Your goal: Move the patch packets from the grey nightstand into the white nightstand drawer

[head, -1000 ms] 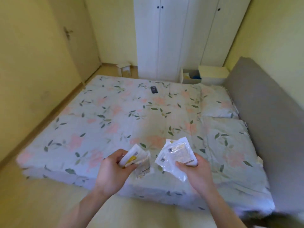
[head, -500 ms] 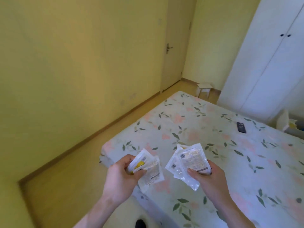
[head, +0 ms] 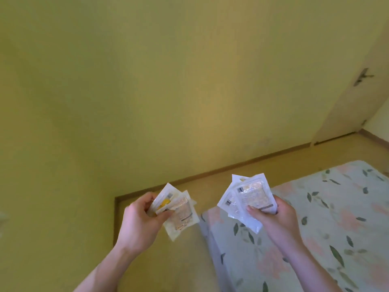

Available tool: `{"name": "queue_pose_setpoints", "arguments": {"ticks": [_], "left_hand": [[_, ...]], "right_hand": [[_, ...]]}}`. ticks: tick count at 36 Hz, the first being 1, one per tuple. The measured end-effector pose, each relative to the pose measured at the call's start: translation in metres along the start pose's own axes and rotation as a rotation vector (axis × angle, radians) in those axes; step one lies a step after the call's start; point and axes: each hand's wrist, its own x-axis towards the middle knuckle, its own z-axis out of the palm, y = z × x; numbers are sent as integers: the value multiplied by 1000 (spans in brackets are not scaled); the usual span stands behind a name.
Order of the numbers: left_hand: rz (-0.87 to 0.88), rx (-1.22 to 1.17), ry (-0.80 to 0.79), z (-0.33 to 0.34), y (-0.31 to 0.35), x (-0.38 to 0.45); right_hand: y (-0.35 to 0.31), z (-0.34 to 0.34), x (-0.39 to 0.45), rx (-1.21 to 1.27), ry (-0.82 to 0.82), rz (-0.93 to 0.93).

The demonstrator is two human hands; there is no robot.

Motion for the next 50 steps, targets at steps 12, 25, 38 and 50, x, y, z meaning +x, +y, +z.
{"name": "queue_pose_setpoints", "arguments": {"ticks": [12,25,38,50], "left_hand": [[-76,-28,-23,-44,-57,225],[42,1,-321,45,3,477],[193,39,-572,208,110,670],[309,-42,-792,379,203,807]], "right_hand": [[-33,159,181,2,11,64],[-52,150,347,77,346,125],[-74,83,529,187,543,183],[-99,-19,636,164,834,159]]}}
